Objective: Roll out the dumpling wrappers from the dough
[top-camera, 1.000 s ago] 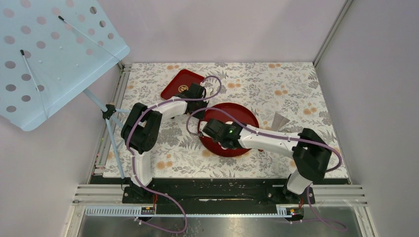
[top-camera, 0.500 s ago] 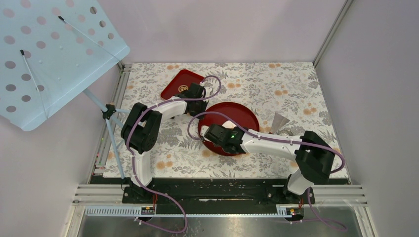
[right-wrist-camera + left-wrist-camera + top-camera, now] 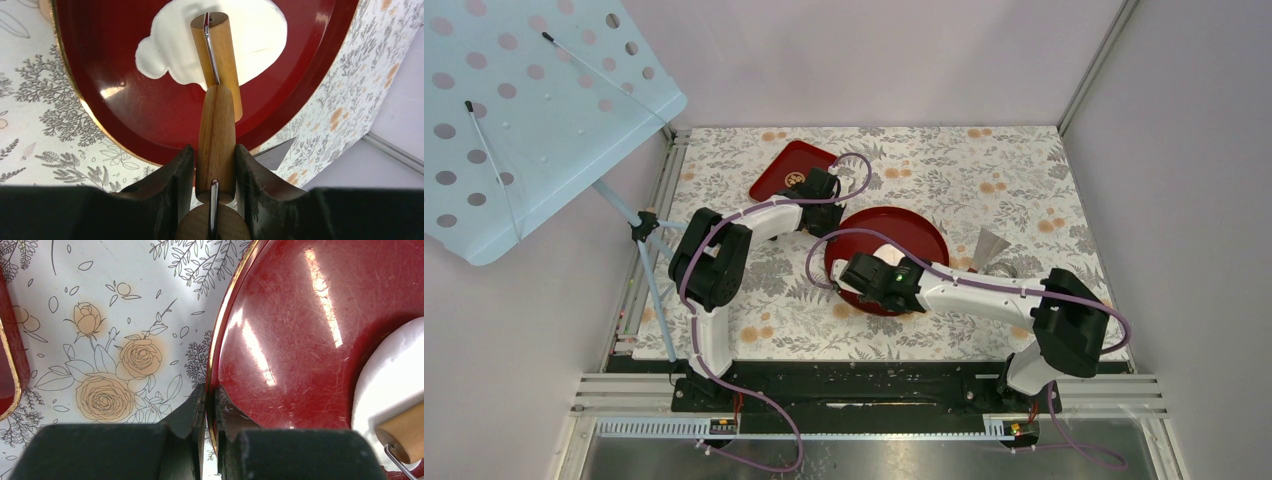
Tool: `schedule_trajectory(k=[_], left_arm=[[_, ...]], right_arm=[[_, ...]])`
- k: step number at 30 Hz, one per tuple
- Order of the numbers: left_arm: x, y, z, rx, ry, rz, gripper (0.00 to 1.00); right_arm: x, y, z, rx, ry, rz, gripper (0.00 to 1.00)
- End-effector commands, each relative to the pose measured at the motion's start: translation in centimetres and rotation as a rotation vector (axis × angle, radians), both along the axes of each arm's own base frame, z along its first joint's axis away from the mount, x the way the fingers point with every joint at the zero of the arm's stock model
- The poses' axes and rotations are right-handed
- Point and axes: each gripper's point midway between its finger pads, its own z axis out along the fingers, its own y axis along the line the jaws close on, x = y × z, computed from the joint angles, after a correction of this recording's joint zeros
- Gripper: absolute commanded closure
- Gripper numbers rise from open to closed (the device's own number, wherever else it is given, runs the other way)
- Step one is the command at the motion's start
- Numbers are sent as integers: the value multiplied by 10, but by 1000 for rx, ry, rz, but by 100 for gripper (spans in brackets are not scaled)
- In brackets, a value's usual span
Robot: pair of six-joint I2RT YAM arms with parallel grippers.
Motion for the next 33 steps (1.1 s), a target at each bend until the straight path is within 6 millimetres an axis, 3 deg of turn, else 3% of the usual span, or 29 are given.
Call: schedule_trajectory(k=[1,6,14,16,18,21,24,33], left_arm=[[-10,11,-14,54,48,-13,100],[-9,12,-14,55,48,-12,100],[-9,12,-13,55,47,-11,100],[-10,12,-14,56,48,-12,100],[-10,12,-14,55,48,-12,100],[-9,11,-13,54,47,-13,100],[-10,11,-13,52,47,-14,100],[-10,11,-12,50,48,-13,100]], right_arm=[[-96,-22,-47,-75,482,37,100],[-69,-11,-20,-40,338,51,100],[28,23,72,135,-92,-13,100],[43,34,90,181,-170,-4,100],[48,44,95,202,-188,12,100],[49,52,78,177,-153,26,100],[46,54,49,133,-107,46,100],[12,33,-19,-56,41,90,100]])
